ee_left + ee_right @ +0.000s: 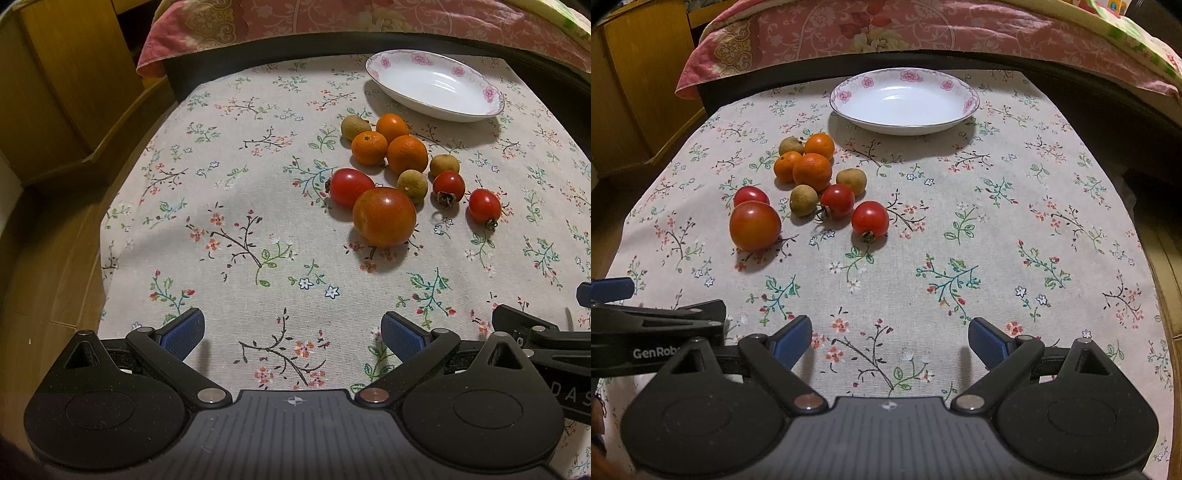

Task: Organize fruits

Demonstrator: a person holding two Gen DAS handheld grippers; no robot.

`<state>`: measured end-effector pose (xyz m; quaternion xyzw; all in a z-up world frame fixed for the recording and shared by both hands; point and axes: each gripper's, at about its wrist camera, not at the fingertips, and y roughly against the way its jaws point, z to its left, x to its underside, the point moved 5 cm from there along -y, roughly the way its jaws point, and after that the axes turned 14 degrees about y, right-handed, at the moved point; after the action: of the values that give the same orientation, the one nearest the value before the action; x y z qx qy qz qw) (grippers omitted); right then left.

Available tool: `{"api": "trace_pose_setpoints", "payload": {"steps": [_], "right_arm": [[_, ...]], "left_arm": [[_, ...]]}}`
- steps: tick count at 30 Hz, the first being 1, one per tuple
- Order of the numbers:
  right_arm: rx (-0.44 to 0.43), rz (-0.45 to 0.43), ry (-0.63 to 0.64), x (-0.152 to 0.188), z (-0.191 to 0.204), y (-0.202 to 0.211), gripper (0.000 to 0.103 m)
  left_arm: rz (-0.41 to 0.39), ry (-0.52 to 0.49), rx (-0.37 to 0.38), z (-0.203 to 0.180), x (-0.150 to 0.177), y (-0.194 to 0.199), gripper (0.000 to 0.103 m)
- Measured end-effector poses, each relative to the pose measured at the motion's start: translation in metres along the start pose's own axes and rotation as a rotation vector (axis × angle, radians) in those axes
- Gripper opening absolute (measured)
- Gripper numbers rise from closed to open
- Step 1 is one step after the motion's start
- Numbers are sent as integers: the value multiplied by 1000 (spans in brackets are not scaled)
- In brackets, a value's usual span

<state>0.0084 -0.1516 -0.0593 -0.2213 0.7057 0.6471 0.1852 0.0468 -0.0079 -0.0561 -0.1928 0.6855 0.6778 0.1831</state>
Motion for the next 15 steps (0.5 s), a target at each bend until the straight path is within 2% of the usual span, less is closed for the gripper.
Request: {"api": "trace_pose_setpoints", "payload": {"steps": [15], "right_arm": [[2, 4, 2, 0, 0, -1, 91]], "left_arm": [[2, 0, 0, 0, 0, 0, 103]]}}
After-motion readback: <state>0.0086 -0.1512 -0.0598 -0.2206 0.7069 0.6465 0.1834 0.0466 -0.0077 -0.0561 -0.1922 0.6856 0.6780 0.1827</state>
